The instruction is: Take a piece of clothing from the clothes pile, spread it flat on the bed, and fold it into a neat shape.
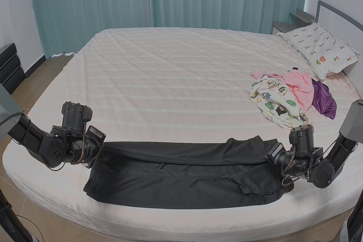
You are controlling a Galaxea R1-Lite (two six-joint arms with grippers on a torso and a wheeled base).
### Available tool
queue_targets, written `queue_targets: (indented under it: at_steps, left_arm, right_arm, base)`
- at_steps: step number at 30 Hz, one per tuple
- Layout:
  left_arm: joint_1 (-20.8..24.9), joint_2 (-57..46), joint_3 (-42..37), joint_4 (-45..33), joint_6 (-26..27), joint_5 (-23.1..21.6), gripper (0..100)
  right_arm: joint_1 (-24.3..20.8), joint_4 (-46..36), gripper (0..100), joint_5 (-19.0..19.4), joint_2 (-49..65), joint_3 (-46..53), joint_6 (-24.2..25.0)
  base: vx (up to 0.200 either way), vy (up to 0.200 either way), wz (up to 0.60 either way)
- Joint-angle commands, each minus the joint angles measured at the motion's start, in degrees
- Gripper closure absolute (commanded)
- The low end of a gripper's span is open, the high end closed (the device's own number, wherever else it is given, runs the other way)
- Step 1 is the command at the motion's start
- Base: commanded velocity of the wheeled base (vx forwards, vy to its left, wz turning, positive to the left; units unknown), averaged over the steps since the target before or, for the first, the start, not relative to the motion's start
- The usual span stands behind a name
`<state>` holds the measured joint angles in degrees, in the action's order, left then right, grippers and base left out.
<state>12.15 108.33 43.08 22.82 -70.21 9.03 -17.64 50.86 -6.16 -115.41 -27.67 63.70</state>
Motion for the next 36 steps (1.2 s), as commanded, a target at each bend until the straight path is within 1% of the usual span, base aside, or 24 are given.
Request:
queue_targets:
  at_steps: [1,6,8,12,13,14,15,16,17,19,25,28,30,33,36]
  left_arm:
    - [-0.03,-0.04,-0.10,0.03,-0.02,0.02,100]
    - [0.06,-0.04,1.57,0.12,0.51,0.02,100]
    - [0.06,-0.04,2.18,0.12,0.68,0.02,100]
    - [-0.20,0.48,8.33,-1.38,1.83,0.02,100]
    - [-0.20,0.48,8.51,-1.38,1.91,0.02,100]
    - [-0.11,0.83,10.80,-2.17,3.50,0.02,100]
    - [-0.11,0.83,10.80,-2.17,3.50,0.02,100]
    - [-0.11,1.80,12.82,-2.69,4.29,0.02,100]
    - [-0.20,2.94,15.01,-3.22,4.38,0.02,100]
    - [-0.29,3.82,16.51,-3.84,4.20,0.11,100]
    - [-0.38,4.26,16.24,-3.31,3.32,0.46,100]
    - [-0.90,4.00,16.16,-3.05,1.91,2.57,100]
    - [-1.08,3.91,16.16,-2.78,1.91,3.01,100]
    - [-1.43,3.56,16.07,-0.85,2.09,3.18,100]
    - [-1.43,3.30,15.98,-0.85,2.09,3.27,100]
  right_arm:
    - [0.15,0.03,100,0.00,1.85,-0.19,-0.15]
    - [3.31,-0.76,100,0.18,3.26,-3.35,-0.77]
    - [3.75,-0.85,100,0.36,3.44,-3.97,-0.77]
    - [5.16,-1.82,100,0.53,4.14,-8.45,-1.65]
    - [5.16,-1.90,100,0.53,4.14,-8.63,-1.65]
    - [5.60,-2.26,100,0.53,4.14,-11.09,-1.65]
    - [5.60,-2.26,100,0.53,4.14,-11.09,-1.65]
    - [5.95,-2.26,100,0.53,4.05,-12.84,-1.65]
    - [6.21,-2.17,100,0.62,3.88,-14.25,-1.65]
    - [6.21,-1.64,100,0.62,3.61,-14.95,-1.65]
    - [5.77,-1.46,100,0.71,3.52,-13.90,-1.65]
    - [5.86,-1.11,100,0.97,4.05,-10.82,-1.56]
    - [5.86,-0.67,100,0.97,3.96,-10.21,-1.65]
    - [6.04,1.88,100,0.97,3.00,-9.24,-2.00]
    - [6.04,3.90,100,1.06,1.77,-9.86,-2.00]
  base:
    - [0.000,0.000,0.00]
    - [0.000,0.000,0.00]
    - [0.000,0.000,0.00]
    - [0.000,0.000,0.00]
    - [0.000,0.000,0.00]
    - [0.000,0.000,0.00]
    - [0.000,0.000,0.00]
    - [0.000,0.000,0.00]
    - [0.000,0.000,0.00]
    - [0.000,0.000,0.00]
    - [0.000,0.000,0.00]
    - [0.000,0.000,0.00]
    - [0.000,0.000,0.00]
    - [0.000,0.000,0.00]
    - [0.000,0.000,0.00]
